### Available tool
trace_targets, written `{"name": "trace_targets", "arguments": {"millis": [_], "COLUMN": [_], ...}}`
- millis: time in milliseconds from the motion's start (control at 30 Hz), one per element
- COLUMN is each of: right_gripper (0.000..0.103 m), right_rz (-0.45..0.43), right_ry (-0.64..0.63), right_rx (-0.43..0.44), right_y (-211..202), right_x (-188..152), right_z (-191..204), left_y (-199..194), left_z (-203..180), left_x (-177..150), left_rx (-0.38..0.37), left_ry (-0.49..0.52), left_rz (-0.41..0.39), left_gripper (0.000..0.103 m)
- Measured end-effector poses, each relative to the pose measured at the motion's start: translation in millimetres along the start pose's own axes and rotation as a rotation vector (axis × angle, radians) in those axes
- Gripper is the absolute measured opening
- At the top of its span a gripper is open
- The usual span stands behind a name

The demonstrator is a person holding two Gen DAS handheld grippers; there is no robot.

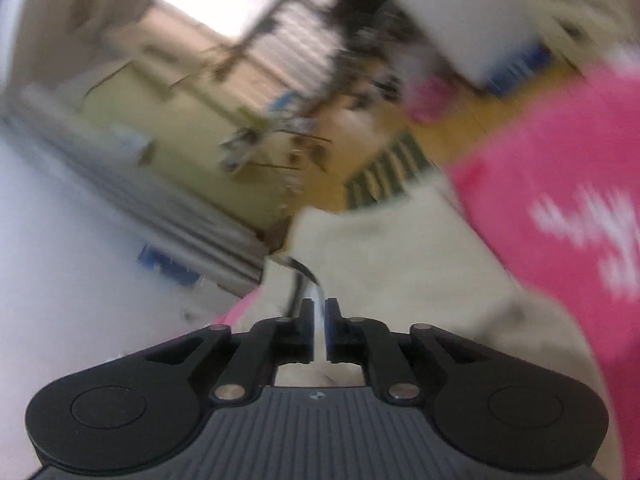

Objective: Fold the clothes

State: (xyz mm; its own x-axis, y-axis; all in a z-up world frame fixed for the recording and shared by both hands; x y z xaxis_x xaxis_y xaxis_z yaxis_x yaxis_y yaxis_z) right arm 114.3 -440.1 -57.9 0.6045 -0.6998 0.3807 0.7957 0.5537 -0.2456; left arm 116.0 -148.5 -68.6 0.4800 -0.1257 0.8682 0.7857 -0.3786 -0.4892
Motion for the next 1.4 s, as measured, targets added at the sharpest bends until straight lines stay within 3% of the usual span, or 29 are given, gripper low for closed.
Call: {"name": "trace_targets", "arguments": {"millis": [33, 67, 200, 300, 433, 533, 600, 733, 800, 867, 900, 967, 1000, 1033, 1200, 1400], "right_gripper": [0.031, 0.034, 0.037, 0.039, 0.042, 0.050, 0.057, 0.058, 0.058, 0.056, 0.051, 0.034, 0.017, 0.011, 0.007, 0.006], "right_rz": [-0.005, -0.005, -0.039, -0.046, 0.066, 0.126, 0.121, 0.107, 0.121, 0.143, 0.149, 0.156, 0.159, 0.155, 0.111, 0.082], "right_ry": [0.051, 0.089, 0.184, 0.214, 0.197, 0.184, 0.229, 0.398, 0.406, 0.403, 0.402, 0.388, 0.368, 0.346, 0.166, -0.168], "right_rx": [0.006, 0.006, 0.050, 0.070, -0.017, -0.099, -0.147, -0.218, -0.243, -0.268, -0.278, -0.285, -0.287, -0.278, -0.177, 0.112], "right_y": [-2, -2, -20, -32, -27, -34, -44, -51, -42, -32, -30, -26, -26, -26, -22, 5], "right_x": [-7, -15, -20, -20, -25, -41, -54, -83, -90, -96, -99, -100, -99, -95, -56, 4], "right_z": [-11, -18, -24, -19, -9, -4, -14, -51, -64, -76, -80, -82, -80, -75, -13, 127], "left_y": [-7, -15, -39, -52, -52, -41, -36, -24, -25, -24, -21, -20, -19, -21, -17, 8], "left_z": [6, 12, 34, 70, 124, 150, 155, 144, 141, 140, 140, 144, 146, 148, 155, 171], "left_x": [2, 4, 5, 1, -11, -30, -41, -59, -65, -70, -73, -76, -77, -76, -69, -62], "left_rx": [0.000, 0.000, 0.009, 0.069, 0.220, 0.279, 0.285, 0.253, 0.244, 0.234, 0.237, 0.243, 0.247, 0.243, 0.186, 0.036], "left_ry": [0.005, 0.010, 0.049, 0.087, 0.155, 0.189, 0.219, 0.289, 0.301, 0.301, 0.300, 0.287, 0.280, 0.272, 0.256, 0.139], "left_rz": [0.010, 0.022, 0.096, 0.128, 0.153, 0.223, 0.254, 0.267, 0.269, 0.281, 0.294, 0.308, 0.314, 0.310, 0.293, 0.300], "left_gripper": [0.080, 0.082, 0.085, 0.085, 0.083, 0.078, 0.077, 0.073, 0.068, 0.062, 0.054, 0.052, 0.051, 0.051, 0.053, 0.066]}}
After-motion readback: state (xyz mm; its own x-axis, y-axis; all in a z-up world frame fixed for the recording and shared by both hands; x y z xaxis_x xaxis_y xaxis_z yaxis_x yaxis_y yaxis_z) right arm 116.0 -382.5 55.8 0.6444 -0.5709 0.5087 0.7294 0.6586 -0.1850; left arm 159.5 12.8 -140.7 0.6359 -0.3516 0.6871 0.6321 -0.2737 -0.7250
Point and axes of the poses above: each gripper's, at about its wrist camera, not at the fingertips, and y roughly the way its jaws point, z to its left, x to its top, the point moved 9 cm from there along y, roughly the way its jaws point, and after that the axes turned 14 degrees about x, right-handed, at the moved point
